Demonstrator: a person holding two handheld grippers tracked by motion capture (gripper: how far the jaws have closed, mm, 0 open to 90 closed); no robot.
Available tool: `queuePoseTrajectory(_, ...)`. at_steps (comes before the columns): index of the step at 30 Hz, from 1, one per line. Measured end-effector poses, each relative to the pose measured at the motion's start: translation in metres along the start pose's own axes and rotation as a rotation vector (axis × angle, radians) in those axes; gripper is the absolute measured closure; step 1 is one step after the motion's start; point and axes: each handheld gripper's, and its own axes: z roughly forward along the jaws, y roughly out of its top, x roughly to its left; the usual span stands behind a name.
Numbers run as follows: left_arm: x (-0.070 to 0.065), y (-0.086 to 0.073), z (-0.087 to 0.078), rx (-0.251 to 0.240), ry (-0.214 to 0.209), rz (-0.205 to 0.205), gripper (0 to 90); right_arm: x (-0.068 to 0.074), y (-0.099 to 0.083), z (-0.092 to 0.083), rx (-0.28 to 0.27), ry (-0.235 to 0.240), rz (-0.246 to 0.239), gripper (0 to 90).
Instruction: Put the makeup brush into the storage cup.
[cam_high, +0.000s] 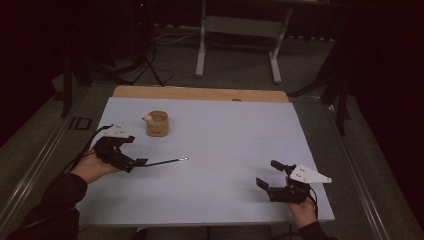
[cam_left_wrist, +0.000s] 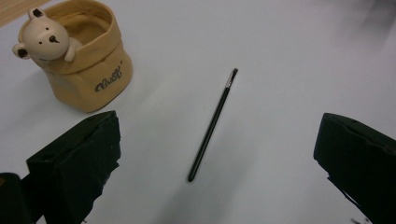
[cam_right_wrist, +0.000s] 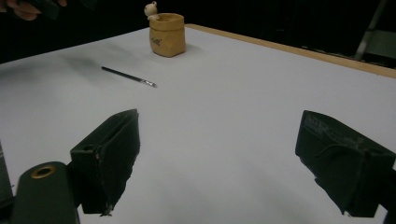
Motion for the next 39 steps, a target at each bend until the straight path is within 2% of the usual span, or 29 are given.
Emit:
queuePoseTrajectory(7, 0.004, 0.012, 0.014, 0.098, -0.021, 0.049, 1.0, 0.001, 0.0, 0.001, 0.005, 0.006, -0.008, 13.7)
queuePoseTrajectory(9, 0.005, 0.014, 0.02, 0.139, -0.027, 0.065, 1.0, 0.001, 0.0, 0.001, 0.004, 0.005, -0.008, 13.7)
queuePoseTrajectory(15, 0.007, 0.016, 0.036, 0.236, -0.043, 0.096, 1.0, 0.001, 0.0, 0.002, 0.006, 0.015, -0.002, 13.7)
queuePoseTrajectory(21, 0.007, 0.017, 0.05, 0.312, -0.045, 0.125, 1.1, 0.001, 0.001, 0.001, 0.006, 0.011, -0.007, 13.7)
queuePoseTrajectory(26, 0.005, 0.018, 0.059, 0.386, -0.074, 0.158, 7.1, 0.001, 0.0, 0.002, 0.009, 0.014, -0.008, 13.7)
queuePoseTrajectory(27, 0.005, 0.017, 0.062, 0.41, -0.071, 0.175, 9.4, 0.001, 0.0, 0.002, 0.008, 0.016, -0.007, 13.7)
queuePoseTrajectory(32, 0.007, 0.018, 0.067, 0.463, -0.078, 0.201, 15.5, 0.001, 0.0, 0.002, 0.007, 0.016, -0.007, 13.7)
queuePoseTrajectory(39, 0.007, 0.02, 0.073, 0.495, -0.071, 0.235, 26.3, 0.001, 0.0, 0.002, 0.01, 0.017, -0.008, 13.7)
